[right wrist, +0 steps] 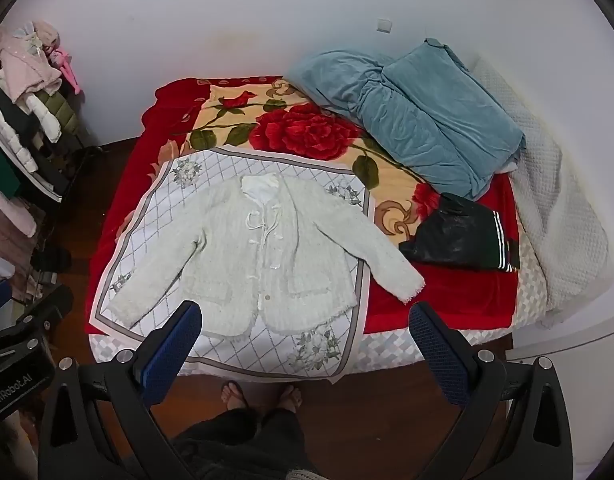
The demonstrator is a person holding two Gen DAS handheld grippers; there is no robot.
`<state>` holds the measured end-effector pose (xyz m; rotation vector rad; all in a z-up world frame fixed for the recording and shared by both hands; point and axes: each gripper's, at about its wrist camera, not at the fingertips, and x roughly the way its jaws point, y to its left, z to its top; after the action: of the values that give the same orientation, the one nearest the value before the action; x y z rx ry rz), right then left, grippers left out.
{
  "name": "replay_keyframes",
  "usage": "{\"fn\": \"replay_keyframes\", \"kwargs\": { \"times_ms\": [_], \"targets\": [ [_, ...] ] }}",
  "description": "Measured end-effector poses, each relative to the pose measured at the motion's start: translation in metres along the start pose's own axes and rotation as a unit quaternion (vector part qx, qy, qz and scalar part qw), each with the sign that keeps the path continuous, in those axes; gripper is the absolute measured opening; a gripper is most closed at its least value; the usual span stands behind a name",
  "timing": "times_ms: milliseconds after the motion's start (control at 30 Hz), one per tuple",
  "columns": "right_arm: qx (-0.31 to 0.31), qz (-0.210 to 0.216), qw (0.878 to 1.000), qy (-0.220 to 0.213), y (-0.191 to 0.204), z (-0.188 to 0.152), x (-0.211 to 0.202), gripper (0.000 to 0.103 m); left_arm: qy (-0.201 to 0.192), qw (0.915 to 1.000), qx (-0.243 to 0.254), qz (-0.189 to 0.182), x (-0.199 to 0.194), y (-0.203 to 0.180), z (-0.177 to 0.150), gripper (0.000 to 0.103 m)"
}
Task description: Fold large clothes
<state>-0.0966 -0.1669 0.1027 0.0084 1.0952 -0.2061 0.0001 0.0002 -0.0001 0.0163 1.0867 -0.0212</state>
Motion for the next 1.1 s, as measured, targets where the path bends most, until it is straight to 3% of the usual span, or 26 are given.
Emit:
{"fn": "replay_keyframes", "kwargs": {
  "times_ms": [1100],
  "targets": [
    [-0.001,0.002,1.000,-0.005,0.001,-0.004,-0.014,0.103,-0.001,1.0000,0.000,-0.006,-0.011,-0.017,0.008,0.103]
  ]
}}
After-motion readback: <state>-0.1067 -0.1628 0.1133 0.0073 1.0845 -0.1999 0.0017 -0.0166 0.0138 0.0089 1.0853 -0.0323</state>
